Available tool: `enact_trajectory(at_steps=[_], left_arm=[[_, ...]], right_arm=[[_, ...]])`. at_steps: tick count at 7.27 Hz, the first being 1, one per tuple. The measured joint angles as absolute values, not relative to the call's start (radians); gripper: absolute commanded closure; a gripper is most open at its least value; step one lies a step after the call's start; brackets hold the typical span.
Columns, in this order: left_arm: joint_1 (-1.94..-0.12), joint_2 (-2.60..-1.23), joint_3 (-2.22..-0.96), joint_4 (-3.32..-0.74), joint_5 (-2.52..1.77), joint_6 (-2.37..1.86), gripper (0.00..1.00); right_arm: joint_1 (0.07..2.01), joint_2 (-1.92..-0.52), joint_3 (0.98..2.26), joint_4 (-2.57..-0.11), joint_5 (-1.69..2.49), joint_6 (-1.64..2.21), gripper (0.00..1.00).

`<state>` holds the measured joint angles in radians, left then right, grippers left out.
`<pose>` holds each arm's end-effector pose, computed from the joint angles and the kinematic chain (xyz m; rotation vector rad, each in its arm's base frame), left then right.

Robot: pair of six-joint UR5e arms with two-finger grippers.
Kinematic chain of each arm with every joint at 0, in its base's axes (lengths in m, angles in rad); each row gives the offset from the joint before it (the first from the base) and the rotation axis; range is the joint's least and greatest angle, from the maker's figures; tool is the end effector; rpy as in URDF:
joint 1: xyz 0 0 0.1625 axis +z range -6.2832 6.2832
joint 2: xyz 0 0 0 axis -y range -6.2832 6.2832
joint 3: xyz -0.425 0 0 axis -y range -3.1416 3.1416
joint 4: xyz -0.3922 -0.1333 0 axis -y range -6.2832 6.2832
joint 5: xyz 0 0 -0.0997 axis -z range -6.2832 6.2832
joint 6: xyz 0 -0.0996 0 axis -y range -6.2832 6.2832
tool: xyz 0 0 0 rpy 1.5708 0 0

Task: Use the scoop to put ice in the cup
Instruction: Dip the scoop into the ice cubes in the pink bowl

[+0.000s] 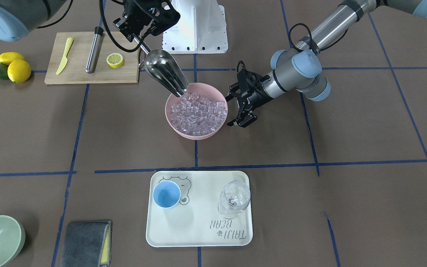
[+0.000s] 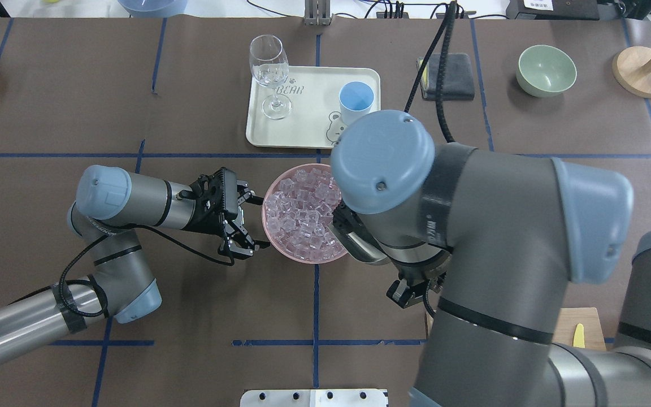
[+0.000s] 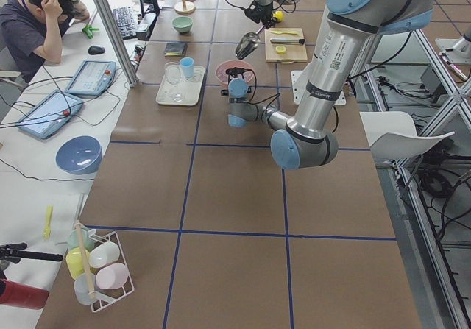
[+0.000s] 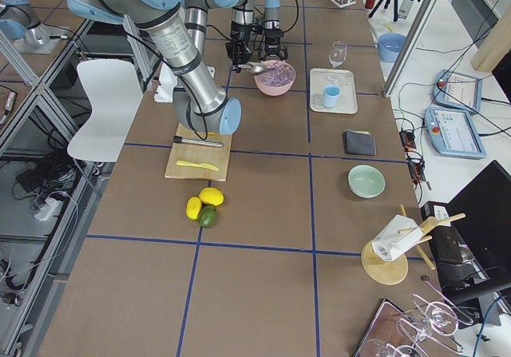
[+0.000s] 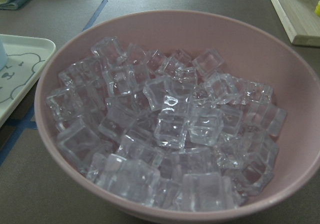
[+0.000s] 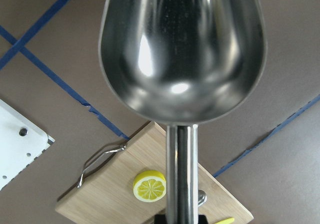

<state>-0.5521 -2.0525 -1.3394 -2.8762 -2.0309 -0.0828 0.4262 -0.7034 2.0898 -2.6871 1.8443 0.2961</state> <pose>0.5217 -0.4260 0.3436 1.1785 1.1756 1.0801 -0.4274 -0.3109 0.1177 0.0232 -0.3940 -0.8748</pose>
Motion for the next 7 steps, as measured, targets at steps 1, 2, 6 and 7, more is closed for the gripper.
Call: enact_trajectory(at_steps=[1,2,6,7], left_arm=[[-0.552,-2.052,-1.339,-2.876,-2.031,-0.083,0.00],[-0.552,-2.052,-1.338,-2.876,-2.031,-0.083,0.00],[-0.552,-2.051,-1.338,-2.878,-2.031,-0.083,0.00],[-0.552,-2.052,-1.338,-2.879,-2.031,-0.083,0.00]], right_arm=[[0.426,-0.656,2.024,-2.729,1.842,0.272,1.00],[0.426,-0.609,1.957,-2.758,1.841,0.257,1.00],[0.427,-0.535,1.850,-2.880,1.830,0.171,1.00],[0.426,-0.524,1.833,-2.898,1.824,0.144,1.00]])
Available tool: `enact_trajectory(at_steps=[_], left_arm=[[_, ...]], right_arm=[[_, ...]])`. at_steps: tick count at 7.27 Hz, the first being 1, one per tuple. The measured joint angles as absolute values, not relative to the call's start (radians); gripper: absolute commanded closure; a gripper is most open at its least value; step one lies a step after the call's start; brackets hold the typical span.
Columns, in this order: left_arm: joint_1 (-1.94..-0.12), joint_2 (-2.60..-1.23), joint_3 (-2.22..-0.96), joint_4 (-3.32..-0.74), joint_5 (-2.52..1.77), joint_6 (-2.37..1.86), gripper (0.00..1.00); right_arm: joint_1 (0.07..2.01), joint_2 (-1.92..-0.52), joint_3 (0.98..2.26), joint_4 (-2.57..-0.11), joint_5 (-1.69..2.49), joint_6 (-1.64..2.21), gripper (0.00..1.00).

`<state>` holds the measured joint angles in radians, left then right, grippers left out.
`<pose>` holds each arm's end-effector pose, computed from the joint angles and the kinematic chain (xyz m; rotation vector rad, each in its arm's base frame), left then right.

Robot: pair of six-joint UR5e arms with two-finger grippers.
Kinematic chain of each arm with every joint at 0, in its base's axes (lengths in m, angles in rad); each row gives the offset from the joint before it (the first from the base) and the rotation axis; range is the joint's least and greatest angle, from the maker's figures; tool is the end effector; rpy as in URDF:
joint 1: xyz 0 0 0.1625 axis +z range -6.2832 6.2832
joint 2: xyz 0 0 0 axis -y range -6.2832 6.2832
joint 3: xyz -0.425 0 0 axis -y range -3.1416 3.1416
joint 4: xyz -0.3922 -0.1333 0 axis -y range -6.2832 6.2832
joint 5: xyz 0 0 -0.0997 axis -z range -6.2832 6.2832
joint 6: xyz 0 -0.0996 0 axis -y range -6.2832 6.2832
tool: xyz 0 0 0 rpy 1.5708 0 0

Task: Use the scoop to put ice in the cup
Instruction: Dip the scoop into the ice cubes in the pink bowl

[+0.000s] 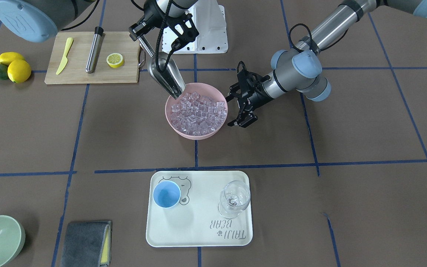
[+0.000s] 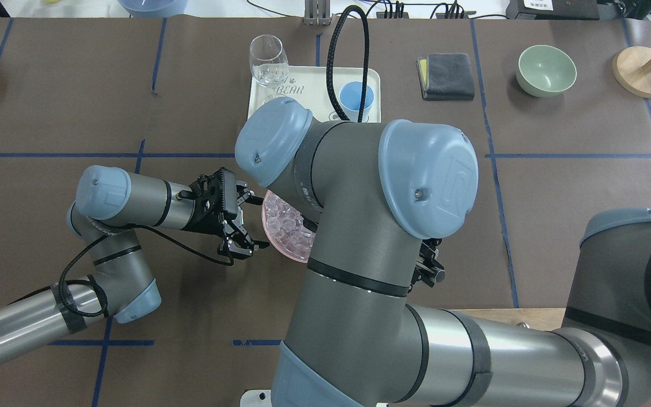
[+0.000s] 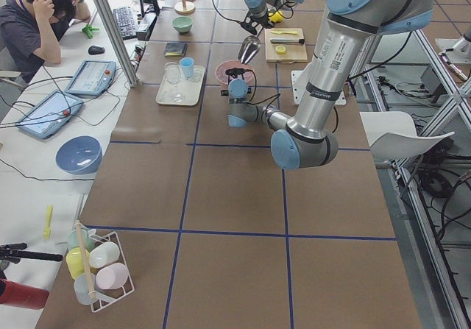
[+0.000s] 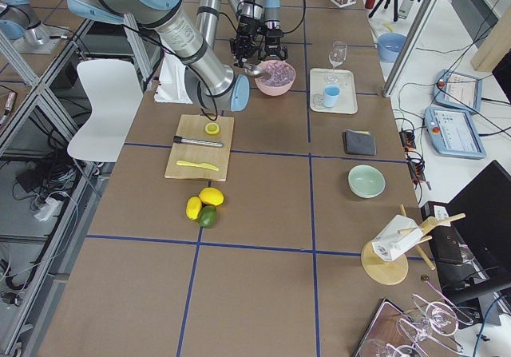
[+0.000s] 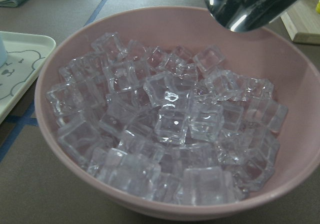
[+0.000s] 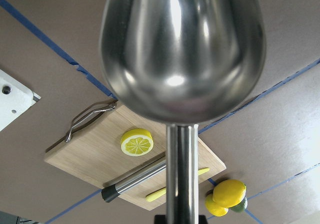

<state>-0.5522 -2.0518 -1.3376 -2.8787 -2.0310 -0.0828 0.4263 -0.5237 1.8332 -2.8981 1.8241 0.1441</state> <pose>0.5216 -0.4260 0.3447 1.1785 1.1756 1.0801 -0.4718 -0.3332 0.0943 -0.1734 -0.2000 -0.9926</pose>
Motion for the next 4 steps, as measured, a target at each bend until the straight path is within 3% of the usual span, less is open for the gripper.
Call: enact_trajectory(at_steps=[4], left_arm=[[-0.552,-2.052,-1.338,-2.881,-2.031,-0.083,0.00]], right_arm=[[0.425,-0.482,1.674,-2.808,1.817,0.123,1.00]])
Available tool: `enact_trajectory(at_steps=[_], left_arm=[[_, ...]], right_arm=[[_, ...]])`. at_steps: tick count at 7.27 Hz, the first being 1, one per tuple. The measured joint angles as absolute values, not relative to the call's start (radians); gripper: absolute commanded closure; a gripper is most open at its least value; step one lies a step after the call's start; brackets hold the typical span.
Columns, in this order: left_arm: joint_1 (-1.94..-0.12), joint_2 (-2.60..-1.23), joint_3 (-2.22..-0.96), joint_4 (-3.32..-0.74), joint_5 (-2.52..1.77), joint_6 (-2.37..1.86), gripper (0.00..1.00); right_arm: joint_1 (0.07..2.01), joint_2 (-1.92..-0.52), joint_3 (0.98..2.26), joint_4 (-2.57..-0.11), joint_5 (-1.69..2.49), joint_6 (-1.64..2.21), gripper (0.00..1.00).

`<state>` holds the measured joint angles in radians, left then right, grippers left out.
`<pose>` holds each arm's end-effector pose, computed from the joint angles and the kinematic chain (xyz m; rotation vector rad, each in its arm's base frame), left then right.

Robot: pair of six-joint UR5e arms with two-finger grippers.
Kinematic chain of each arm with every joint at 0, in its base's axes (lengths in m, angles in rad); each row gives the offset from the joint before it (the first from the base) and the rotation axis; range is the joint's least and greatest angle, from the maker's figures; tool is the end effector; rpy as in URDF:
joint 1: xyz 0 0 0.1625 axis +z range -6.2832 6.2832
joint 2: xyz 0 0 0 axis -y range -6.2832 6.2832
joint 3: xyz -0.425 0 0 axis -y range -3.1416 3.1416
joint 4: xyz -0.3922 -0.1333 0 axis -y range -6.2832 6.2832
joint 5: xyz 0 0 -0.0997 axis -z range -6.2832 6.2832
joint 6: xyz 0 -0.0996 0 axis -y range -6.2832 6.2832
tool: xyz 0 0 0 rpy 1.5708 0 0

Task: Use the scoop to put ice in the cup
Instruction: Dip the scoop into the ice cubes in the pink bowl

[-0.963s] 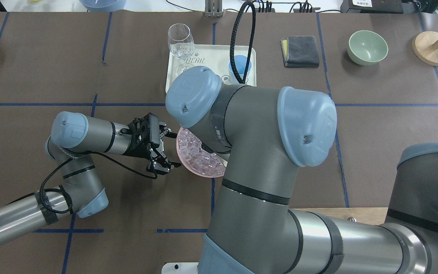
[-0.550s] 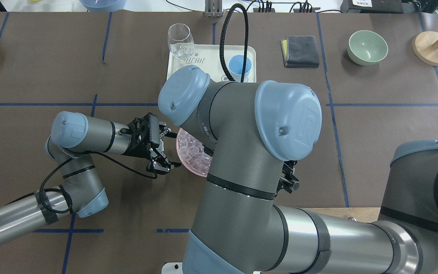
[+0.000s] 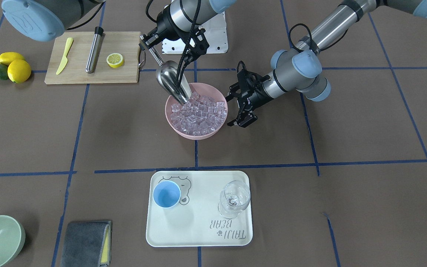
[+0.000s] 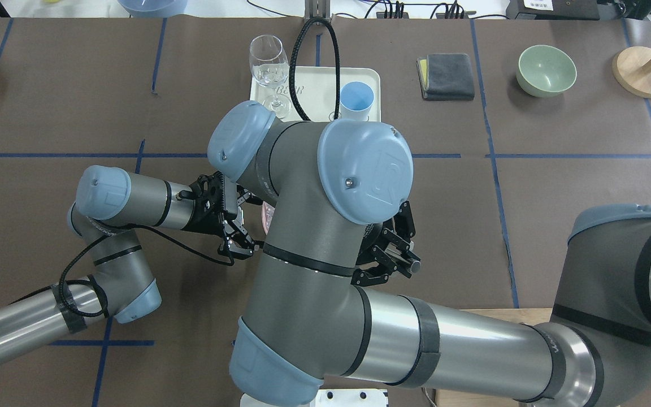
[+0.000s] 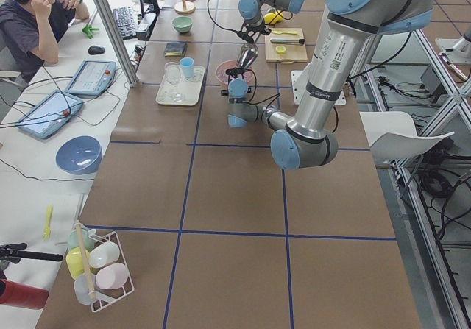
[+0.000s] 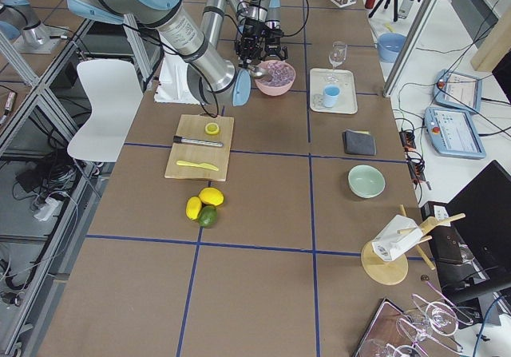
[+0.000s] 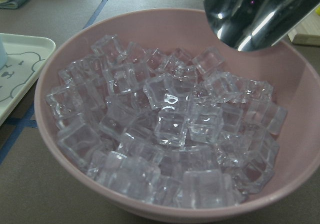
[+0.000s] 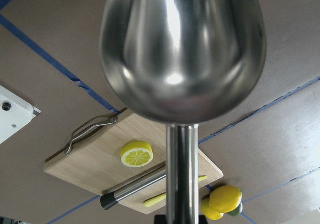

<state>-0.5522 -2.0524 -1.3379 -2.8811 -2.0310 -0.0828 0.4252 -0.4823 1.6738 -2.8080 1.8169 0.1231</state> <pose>0.5215 -0.4259 0.3440 1.1817 1.1770 1.0799 -0.5170 -0.3538 0.0964 -0.1905 -0.1788 -1.0113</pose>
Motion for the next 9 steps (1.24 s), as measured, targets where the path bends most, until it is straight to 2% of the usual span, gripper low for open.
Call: enact_trajectory(at_steps=[5,9], left_arm=[[-0.552,-2.052,-1.338,-2.884,-2.031,-0.083,0.00],[-0.552,-2.051,-1.338,-2.884,-2.031,-0.083,0.00]], right_arm=[[0.428,-0.490,1.540,-2.605,1.816,0.128,1.00],[0.428,-0.569,1.537,-2.424,1.816,0.139,1.00]])
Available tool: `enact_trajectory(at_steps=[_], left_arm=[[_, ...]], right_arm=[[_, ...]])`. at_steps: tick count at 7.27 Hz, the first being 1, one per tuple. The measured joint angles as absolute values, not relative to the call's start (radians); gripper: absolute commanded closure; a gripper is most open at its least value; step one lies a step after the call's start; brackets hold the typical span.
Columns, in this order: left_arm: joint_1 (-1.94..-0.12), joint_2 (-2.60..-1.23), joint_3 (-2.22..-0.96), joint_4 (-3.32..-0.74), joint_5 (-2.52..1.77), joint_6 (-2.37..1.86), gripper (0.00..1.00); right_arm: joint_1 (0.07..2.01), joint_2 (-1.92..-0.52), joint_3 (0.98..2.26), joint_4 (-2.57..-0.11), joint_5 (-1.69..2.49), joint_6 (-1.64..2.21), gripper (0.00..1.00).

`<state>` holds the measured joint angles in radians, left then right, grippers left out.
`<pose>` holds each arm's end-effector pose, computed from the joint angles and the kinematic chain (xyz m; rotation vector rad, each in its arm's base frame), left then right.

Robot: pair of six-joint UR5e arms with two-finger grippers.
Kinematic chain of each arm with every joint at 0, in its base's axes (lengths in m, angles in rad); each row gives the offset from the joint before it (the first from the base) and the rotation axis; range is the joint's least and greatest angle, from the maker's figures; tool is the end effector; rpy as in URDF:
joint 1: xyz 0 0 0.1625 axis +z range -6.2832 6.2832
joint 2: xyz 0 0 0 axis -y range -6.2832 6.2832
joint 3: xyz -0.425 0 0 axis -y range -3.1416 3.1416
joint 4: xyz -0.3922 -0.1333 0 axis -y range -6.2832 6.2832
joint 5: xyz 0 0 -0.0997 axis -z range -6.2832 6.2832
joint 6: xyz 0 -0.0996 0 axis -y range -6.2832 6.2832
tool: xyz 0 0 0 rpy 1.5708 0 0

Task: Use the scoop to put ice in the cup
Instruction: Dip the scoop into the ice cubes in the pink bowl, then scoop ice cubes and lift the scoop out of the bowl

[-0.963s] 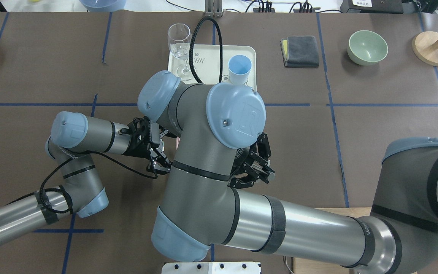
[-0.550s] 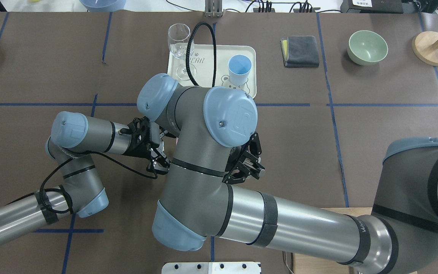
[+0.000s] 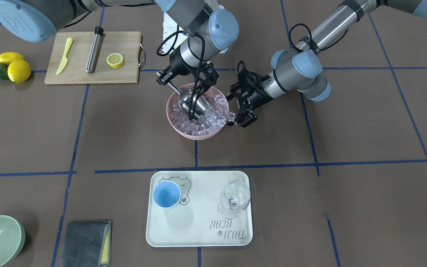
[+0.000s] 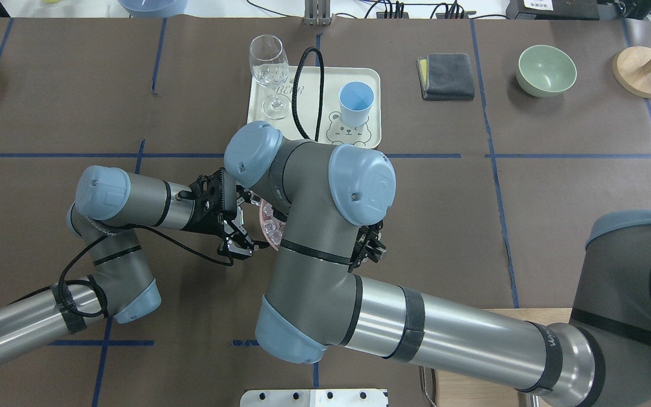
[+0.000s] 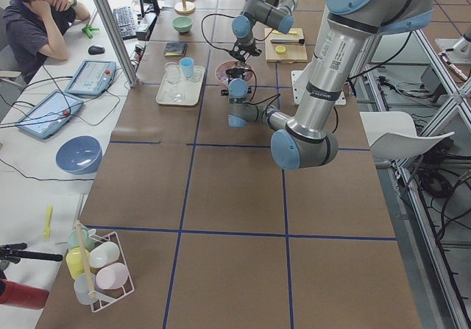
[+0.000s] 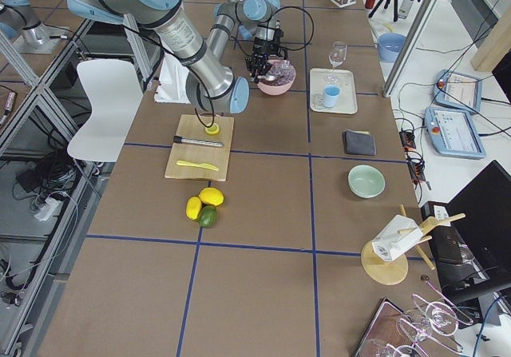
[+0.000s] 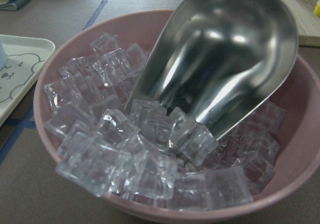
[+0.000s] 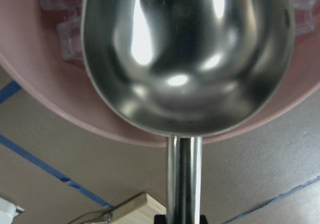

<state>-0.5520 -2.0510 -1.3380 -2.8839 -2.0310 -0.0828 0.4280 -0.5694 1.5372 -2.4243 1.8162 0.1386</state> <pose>0.5211 -0.4255 0.3446 1.1830 1.1778 1.0800 -0.5829 -0.3858 0.1532 -0.0578 -0.2762 -1.0119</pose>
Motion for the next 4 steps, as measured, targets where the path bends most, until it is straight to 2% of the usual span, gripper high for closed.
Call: enact_trajectory(at_steps=[4], left_arm=[[-0.551,-2.052,-1.338,-2.884,-2.031,-0.083,0.00]], right_arm=[[0.427,-0.729,1.636,-2.237,1.816,0.147,1.00]])
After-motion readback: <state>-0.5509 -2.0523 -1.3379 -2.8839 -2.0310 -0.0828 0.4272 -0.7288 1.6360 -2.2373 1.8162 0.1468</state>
